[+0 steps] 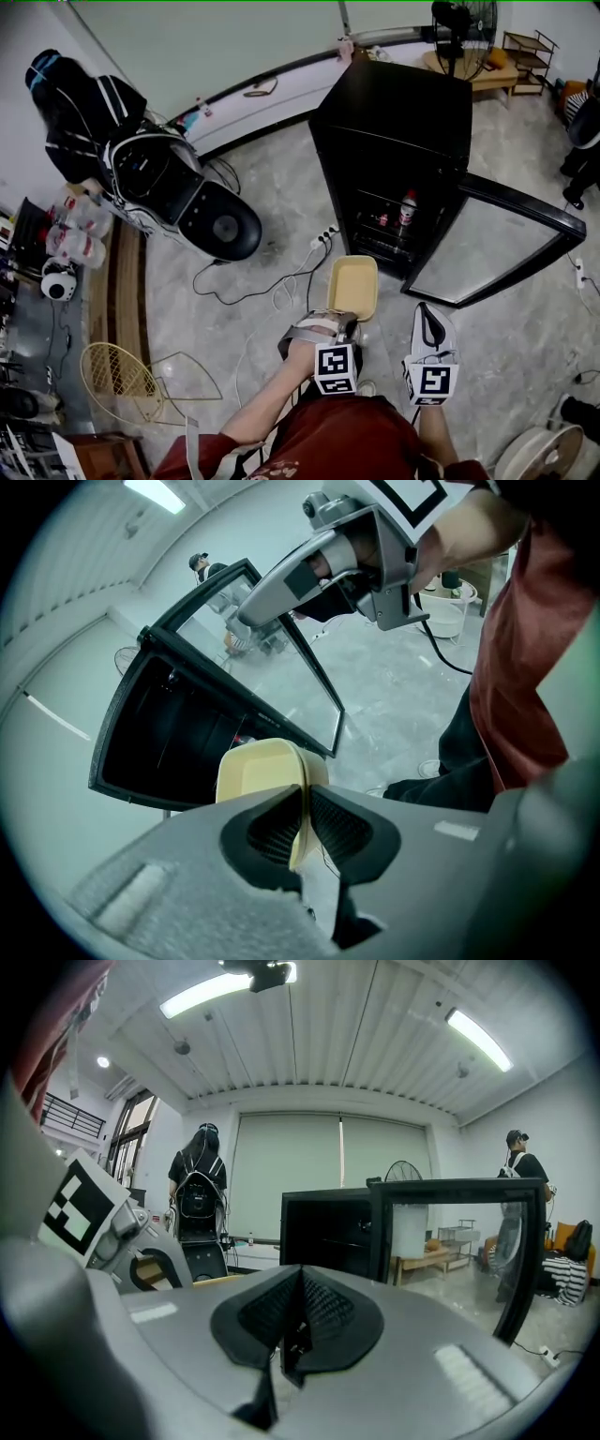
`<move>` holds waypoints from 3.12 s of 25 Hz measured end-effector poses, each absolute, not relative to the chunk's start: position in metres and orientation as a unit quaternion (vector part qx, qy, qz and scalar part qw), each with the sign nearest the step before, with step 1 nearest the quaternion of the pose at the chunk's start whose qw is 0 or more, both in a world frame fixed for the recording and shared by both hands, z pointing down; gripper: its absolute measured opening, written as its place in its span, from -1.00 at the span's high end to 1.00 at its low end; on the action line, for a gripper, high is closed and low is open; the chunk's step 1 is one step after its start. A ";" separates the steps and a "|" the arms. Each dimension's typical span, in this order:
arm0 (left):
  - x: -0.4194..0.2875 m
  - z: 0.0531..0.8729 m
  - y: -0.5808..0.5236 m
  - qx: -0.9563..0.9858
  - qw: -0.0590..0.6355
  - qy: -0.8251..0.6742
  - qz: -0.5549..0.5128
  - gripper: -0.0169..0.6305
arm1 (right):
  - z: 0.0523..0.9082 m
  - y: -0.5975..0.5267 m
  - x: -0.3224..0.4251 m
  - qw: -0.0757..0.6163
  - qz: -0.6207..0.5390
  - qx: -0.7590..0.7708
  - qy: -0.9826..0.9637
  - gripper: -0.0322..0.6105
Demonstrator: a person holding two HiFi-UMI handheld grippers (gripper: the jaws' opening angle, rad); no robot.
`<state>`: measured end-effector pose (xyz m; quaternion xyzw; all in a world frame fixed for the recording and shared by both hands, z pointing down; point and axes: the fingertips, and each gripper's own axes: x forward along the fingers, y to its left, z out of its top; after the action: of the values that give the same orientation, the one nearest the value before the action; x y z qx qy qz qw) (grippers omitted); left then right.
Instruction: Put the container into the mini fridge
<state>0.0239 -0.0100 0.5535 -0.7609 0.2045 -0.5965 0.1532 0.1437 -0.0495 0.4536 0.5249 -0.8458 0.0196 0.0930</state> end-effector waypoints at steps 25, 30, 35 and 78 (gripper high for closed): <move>0.002 0.581 -0.215 -0.788 0.224 0.105 -0.564 0.82 | 0.463 -0.226 0.084 0.131 0.039 0.582 -0.802 0.90; 0.010 0.595 -0.238 -0.788 0.250 0.083 -0.556 0.82 | 0.468 -0.235 0.089 0.139 0.041 0.603 -0.784 0.90; 0.019 0.610 -0.257 -0.784 0.273 0.065 -0.554 0.82 | 0.479 -0.232 0.098 0.148 0.043 0.619 -0.770 0.90; 0.135 0.693 -0.434 -0.726 0.370 0.107 -0.570 0.80 | 0.492 -0.250 0.146 0.135 0.060 0.617 -0.773 0.90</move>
<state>0.1349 -0.4339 0.6931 -0.7262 0.1071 -0.5695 0.3698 0.1461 -0.2500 0.4924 0.6172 -0.7727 0.0603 0.1353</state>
